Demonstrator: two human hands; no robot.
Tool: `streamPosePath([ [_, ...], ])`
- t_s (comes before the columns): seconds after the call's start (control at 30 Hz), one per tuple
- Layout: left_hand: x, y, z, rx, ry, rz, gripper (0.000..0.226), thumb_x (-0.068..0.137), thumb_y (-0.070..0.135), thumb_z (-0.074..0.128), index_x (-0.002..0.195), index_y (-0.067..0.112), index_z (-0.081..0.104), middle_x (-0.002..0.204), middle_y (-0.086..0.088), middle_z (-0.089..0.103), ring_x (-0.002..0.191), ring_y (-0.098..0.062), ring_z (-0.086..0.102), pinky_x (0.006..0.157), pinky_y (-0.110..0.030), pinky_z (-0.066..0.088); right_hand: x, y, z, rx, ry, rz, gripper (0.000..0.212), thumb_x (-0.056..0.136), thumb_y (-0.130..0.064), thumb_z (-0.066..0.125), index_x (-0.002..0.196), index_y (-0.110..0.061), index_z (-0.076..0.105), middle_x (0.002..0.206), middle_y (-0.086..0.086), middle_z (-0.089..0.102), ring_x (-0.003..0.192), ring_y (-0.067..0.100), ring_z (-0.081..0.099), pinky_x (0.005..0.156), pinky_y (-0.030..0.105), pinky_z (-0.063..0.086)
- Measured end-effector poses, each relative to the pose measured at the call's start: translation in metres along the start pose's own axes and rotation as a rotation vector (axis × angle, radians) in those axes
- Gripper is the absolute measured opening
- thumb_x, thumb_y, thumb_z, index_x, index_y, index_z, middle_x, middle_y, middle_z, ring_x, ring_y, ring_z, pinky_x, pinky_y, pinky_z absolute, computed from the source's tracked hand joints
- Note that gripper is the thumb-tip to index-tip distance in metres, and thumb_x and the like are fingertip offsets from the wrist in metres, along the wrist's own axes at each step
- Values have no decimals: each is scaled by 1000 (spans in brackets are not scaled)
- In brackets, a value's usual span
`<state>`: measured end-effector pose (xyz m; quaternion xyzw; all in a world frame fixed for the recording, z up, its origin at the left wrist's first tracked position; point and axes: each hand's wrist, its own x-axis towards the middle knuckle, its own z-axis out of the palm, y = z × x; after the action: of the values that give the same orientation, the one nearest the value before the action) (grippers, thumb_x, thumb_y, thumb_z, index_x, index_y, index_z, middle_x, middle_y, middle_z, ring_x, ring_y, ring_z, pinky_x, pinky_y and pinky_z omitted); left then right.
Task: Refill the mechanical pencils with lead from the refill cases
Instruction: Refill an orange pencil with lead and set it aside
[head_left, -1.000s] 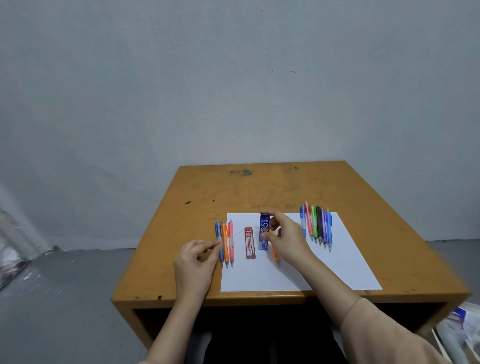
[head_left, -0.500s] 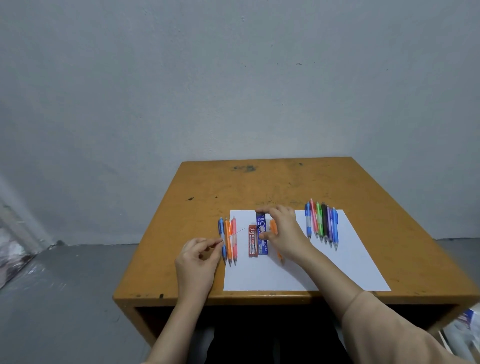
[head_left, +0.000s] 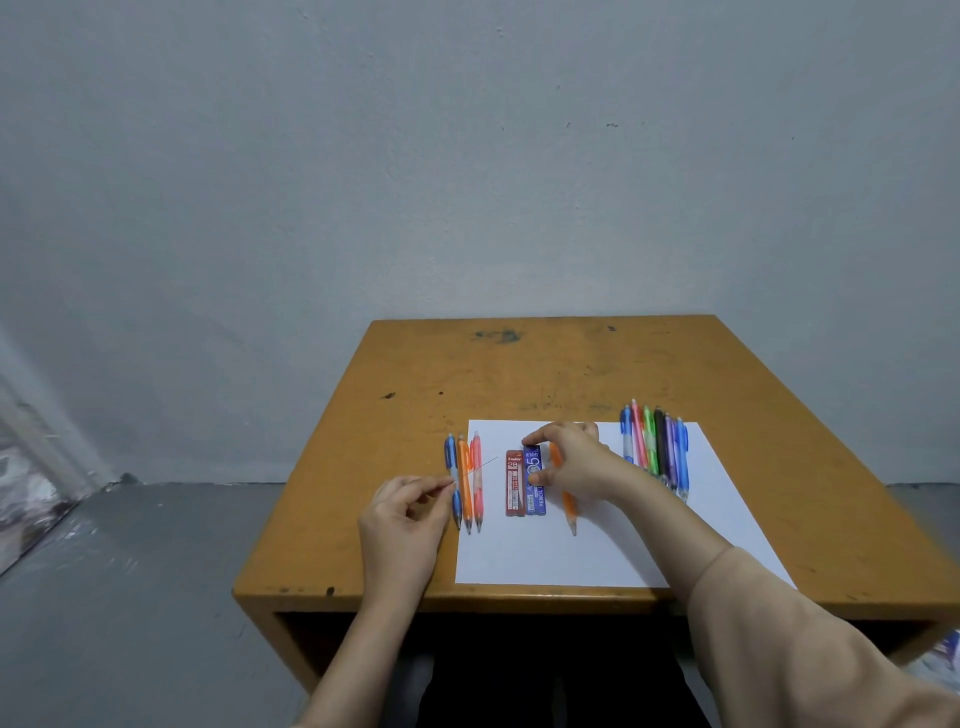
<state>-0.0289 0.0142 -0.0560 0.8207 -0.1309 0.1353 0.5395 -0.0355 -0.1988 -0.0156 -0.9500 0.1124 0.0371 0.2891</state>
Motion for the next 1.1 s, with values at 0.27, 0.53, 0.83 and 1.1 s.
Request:
streamPosePath([
  [0.27, 0, -2, 0, 7, -4, 5, 16, 79, 21, 75, 94, 24, 75, 85, 18, 64, 83, 0, 56, 61, -14, 47, 3, 4, -4, -70, -28, -42, 48, 87, -30, 66, 133, -28, 51, 142, 0, 40, 135, 23, 21, 107, 46, 29],
  [0.53, 0, -4, 1, 11, -1, 2, 16, 79, 21, 75, 94, 24, 75, 84, 17, 64, 84, 2, 55, 60, -11, 47, 6, 9, -1, -93, -30, -85, 49, 86, -38, 66, 133, -29, 52, 141, -4, 41, 133, 17, 25, 106, 46, 29],
  [0.83, 0, -3, 1, -2, -8, -2, 16, 79, 20, 75, 93, 27, 74, 85, 18, 64, 84, 3, 55, 62, -10, 47, -5, 9, -3, 100, 80, -75, 50, 87, -34, 66, 134, -30, 50, 142, 1, 42, 135, 20, 29, 110, 44, 31],
  [1.1, 0, -4, 1, -6, -10, -1, 15, 79, 19, 75, 91, 28, 73, 83, 17, 63, 83, 3, 55, 63, -19, 50, -18, 14, 10, 317, 393, 53, 37, 91, -23, 62, 127, -20, 58, 123, 2, 58, 99, 8, 49, 79, 22, 39],
])
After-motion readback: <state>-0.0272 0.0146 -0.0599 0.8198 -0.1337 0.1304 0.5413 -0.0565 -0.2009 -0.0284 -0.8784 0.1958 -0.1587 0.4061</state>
